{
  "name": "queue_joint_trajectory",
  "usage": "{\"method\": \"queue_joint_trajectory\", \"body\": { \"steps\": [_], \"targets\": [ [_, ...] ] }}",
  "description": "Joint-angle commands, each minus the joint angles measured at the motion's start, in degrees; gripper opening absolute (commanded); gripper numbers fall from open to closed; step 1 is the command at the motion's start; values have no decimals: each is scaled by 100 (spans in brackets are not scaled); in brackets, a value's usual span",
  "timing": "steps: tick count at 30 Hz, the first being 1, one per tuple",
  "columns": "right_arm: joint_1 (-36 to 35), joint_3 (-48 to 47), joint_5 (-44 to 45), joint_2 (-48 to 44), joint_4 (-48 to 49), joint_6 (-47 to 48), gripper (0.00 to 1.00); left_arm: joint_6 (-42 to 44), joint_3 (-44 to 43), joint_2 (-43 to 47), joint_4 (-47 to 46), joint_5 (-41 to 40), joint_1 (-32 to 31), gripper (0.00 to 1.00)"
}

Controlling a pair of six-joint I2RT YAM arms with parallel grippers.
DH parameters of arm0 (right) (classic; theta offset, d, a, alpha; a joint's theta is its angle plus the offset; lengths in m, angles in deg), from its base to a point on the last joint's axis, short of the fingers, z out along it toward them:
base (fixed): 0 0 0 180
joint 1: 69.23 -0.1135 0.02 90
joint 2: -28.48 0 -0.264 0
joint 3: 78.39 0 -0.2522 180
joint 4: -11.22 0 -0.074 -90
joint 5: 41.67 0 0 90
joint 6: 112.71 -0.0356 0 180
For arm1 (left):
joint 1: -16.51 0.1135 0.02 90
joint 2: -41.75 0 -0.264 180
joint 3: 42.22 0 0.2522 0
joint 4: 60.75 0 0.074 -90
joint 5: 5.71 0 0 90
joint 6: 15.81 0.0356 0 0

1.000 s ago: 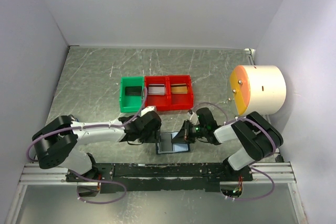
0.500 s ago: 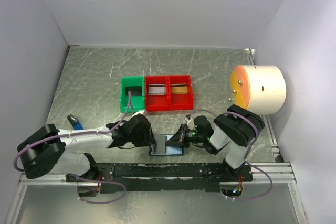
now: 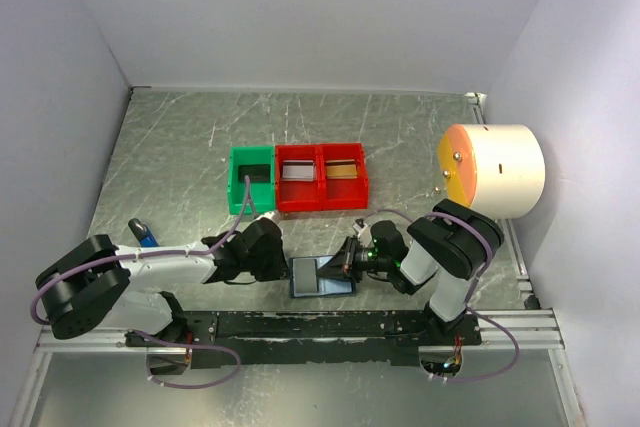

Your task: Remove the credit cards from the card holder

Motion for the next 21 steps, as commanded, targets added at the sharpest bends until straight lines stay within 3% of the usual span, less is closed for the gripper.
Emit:
{"method": "queue_joint_trajectory", "body": {
  "steps": [1,3,7,13,21],
  "targets": [
    [56,5,-111,195,495,-260,0,52,-12,14,-108,89,15,13],
    [119,-7,-132,110,249,-115,0,108,-54,6,-1,31,33,7],
    [525,59,-212,-403,-669,377,0,188,-107,-21,192,-88,52,7],
    [936,-300,-272,-1325,-2990,1687,0,211,-84,28,389,-306,53,7],
    [1466,-1021,-620,-1450,-4861,3381,0,185,-68,127,548,-490,53,7]
  ]
}}
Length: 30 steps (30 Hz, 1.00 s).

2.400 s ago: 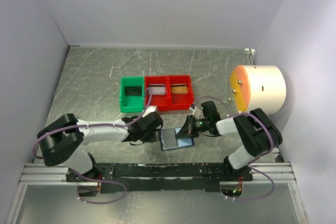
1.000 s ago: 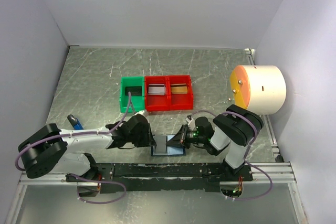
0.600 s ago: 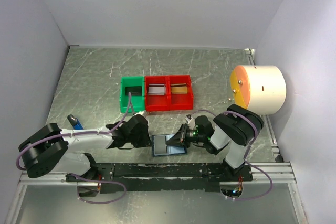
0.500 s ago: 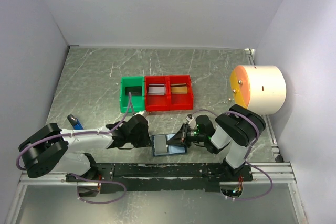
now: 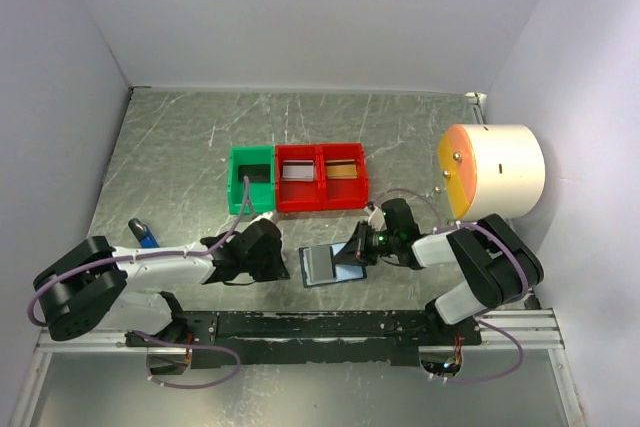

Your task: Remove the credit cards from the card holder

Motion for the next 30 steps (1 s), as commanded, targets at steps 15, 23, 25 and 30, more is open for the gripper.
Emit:
{"method": "queue_joint_trajectory", "body": {
  "steps": [15,23,25,30],
  "targets": [
    [559,7,-708,-28,-989,1193,0,549,-590,290,53,-35,18,32],
    [495,25,-252,-156,-879,887,0,996,-2711,-1545,1676,-783,-444,59],
    [495,-33,-116,-216,-1082,977,0,988,-3170,-2033,2026,-967,-640,62],
    [495,32,-106,-241,-896,803,0,939,-3816,-2643,2470,-1344,-948,65]
  ]
}}
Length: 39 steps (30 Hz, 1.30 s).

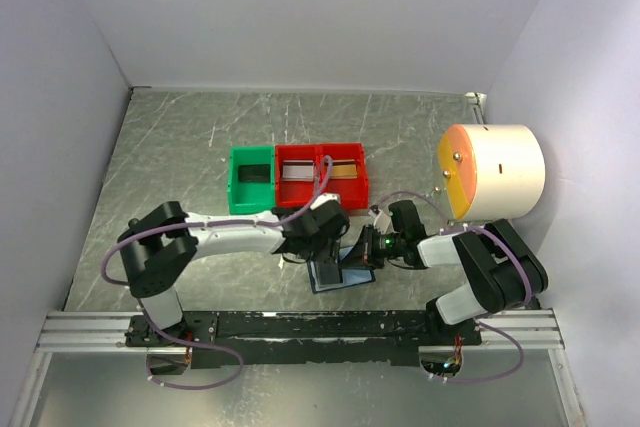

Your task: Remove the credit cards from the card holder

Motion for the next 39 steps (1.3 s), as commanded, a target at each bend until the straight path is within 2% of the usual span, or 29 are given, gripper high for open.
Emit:
{"method": "queue_joint_trajectory", "body": {
  "steps": [1,8,12,25,31,39],
  "targets": [
    [-8,73,375,-44,32,-109,0,84,-441,-339,883,-556,-194,65],
    [-10,120,321,14,163,-157,0,-46,-770,-604,1170,-862,-232,66],
    [-10,142,318,28,203,-164,0,-108,-876,-603,1210,-951,-232,70],
    [-10,201,263,68,305,-183,0,42,-1213,-932,1030,-711,-242,71],
    [-10,217,277,1,243,-158,0,42,-1205,-1040,948,-665,-258,71],
    [-3,63,330,-222,-128,-4,0,-9,-1090,-1174,1242,-913,-328,66]
  ]
}}
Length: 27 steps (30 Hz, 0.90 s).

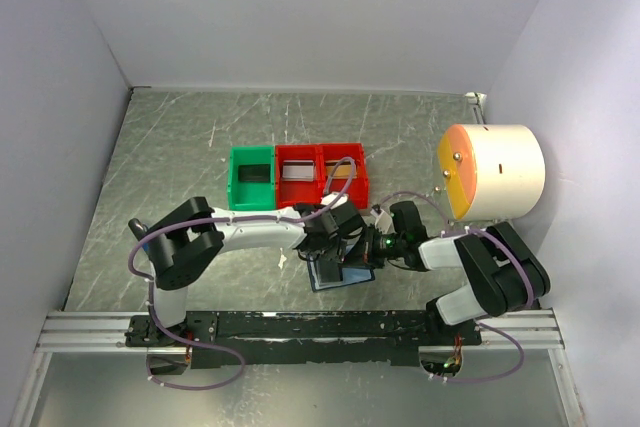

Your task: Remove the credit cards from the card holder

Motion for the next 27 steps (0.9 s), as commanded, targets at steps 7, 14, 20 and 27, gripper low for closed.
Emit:
{"method": "queue_joint_trajectory", "body": {
  "steps": [7,14,20,27],
  "targets": [
    [100,-193,335,-389,-793,372,0,-43,345,35,95,-134,-105,64],
    [296,-254,315,-562,-1165,633,0,-64,469,55,79,-134,-113,63],
    [368,-302,120,-562,-1170,703,0,-78,515,101,58,-163,-126,63],
    [334,-345,-310,-193,-999,759,14,-78,512,131,11,-152,-139,63]
  ]
}}
